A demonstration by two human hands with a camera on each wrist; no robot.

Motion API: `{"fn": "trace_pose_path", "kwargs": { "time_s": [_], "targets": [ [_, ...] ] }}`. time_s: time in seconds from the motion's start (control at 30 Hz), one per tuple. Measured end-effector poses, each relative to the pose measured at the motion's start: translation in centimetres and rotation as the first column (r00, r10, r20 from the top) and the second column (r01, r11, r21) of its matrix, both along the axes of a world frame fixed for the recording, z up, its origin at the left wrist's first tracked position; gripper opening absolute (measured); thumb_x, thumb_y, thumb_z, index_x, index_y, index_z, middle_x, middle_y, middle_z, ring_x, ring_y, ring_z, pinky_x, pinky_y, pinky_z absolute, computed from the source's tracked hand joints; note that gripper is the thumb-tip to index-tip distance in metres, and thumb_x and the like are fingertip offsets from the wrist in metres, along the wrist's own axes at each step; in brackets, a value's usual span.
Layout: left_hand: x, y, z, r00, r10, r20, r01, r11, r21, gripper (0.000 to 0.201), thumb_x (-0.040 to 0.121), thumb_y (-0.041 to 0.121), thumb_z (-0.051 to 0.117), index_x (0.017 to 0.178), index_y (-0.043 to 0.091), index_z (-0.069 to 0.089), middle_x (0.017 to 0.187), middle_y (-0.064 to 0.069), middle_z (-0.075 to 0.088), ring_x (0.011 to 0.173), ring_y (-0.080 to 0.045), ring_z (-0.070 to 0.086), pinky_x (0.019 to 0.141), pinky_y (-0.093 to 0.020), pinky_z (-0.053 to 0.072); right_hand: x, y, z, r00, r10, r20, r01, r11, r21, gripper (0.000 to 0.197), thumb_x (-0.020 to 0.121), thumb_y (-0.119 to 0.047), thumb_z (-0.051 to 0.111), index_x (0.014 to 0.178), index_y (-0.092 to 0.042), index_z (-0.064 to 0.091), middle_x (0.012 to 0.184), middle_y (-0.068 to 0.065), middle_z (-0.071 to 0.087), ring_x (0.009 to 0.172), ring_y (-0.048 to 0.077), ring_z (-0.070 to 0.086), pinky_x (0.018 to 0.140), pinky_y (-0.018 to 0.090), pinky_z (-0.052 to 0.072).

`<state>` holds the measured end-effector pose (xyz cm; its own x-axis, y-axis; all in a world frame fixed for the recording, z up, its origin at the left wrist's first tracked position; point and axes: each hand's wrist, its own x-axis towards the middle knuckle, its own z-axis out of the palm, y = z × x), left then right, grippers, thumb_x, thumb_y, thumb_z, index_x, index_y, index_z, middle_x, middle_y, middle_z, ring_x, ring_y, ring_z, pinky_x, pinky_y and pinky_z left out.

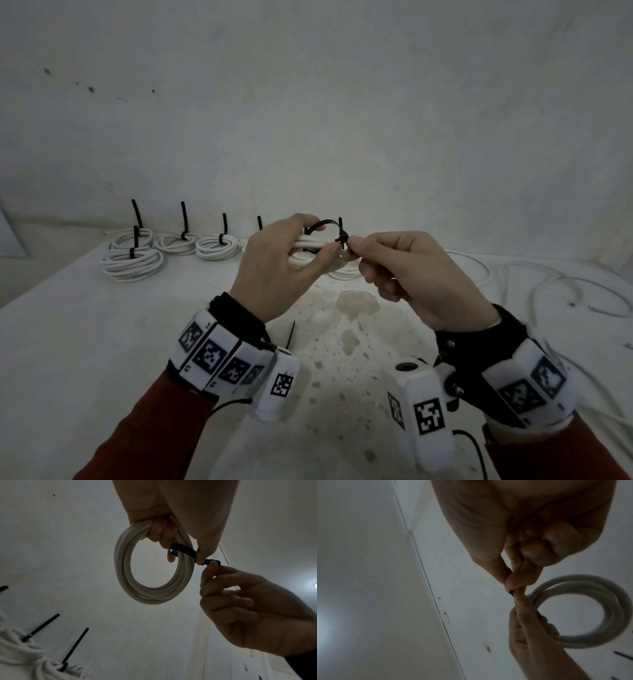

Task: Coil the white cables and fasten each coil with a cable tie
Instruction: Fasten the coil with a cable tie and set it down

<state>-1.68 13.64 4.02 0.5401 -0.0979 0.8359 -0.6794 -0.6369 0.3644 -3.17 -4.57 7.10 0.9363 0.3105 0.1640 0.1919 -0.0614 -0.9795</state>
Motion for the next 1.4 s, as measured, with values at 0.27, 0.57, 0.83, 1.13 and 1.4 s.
{"fn": "trace_pose_path", "kwargs": {
  "time_s": [0.27, 0.57, 0.83, 1.13, 1.4],
  "targets": [
    [0.1, -0.2, -0.1, 0.997, -0.054, -0.055, 0.046, 0.989, -0.137, 0.026, 0.081, 0.042, 0.054, 0.092, 0.022, 0.065, 0.074, 0.023, 0.059, 0.068, 0.007, 0.056, 0.062, -0.004, 0.036, -0.3, 1.0, -0.4, 0.966, 0.231, -0.116, -0.196, 0.947, 0.256, 0.018, 0.076, -0.021, 0.062, 0.063, -0.01, 0.067, 0.052, 0.0, 0.047, 0.043, 0.007, 0.032, 0.04, 0.017, 0.028],
    [1.2, 0.9, -0.4, 0.975, -0.118, -0.19, 0.058, 0.954, -0.295, 0.029, 0.079, 0.045, 0.046, 0.077, 0.022, 0.064, 0.06, 0.006, 0.056, 0.057, -0.005, 0.046, 0.054, -0.015, 0.034, -0.9, 2.7, -1.5, 0.968, 0.246, 0.05, -0.251, 0.952, 0.177, 0.022, 0.089, -0.005, 0.059, 0.068, -0.001, 0.061, 0.049, -0.001, 0.045, 0.044, 0.008, 0.035, 0.045, 0.018, 0.033],
    [1.6, 1.2, -0.1, 0.917, -0.262, -0.301, 0.097, 0.877, -0.47, 0.02, 0.076, 0.029, 0.054, 0.074, 0.016, 0.069, 0.067, 0.004, 0.064, 0.068, -0.009, 0.055, 0.063, -0.021, 0.041, -1.1, 3.5, -2.4, 0.968, 0.204, 0.148, -0.224, 0.965, 0.134, 0.025, 0.092, 0.0, 0.055, 0.068, -0.002, 0.062, 0.051, -0.001, 0.051, 0.044, 0.008, 0.041, 0.046, 0.018, 0.037],
    [3.6, 2.4, -1.8, 0.901, -0.206, -0.383, -0.033, 0.846, -0.532, 0.024, 0.086, 0.02, 0.056, 0.062, 0.021, 0.062, 0.059, 0.008, 0.053, 0.064, -0.011, 0.046, 0.063, -0.03, 0.036, 0.7, 3.9, -3.6, 0.97, 0.068, 0.234, -0.077, 0.997, 0.029, 0.014, 0.092, -0.011, 0.061, 0.083, -0.008, 0.071, 0.059, -0.006, 0.059, 0.051, 0.009, 0.044, 0.05, 0.018, 0.036],
    [4.7, 5.2, -1.4, 0.746, -0.511, -0.427, -0.119, 0.529, -0.84, 0.044, 0.095, 0.017, 0.051, 0.052, 0.023, 0.057, 0.043, 0.01, 0.031, 0.039, -0.005, 0.027, 0.046, -0.02, 0.022, 5.6, 6.1, -4.2, 0.99, -0.02, 0.141, 0.048, 0.979, -0.196, 0.051, 0.088, -0.042, 0.064, 0.135, -0.031, 0.047, 0.115, -0.004, 0.054, 0.103, 0.009, 0.055, 0.086, 0.021, 0.046]
  ]
}}
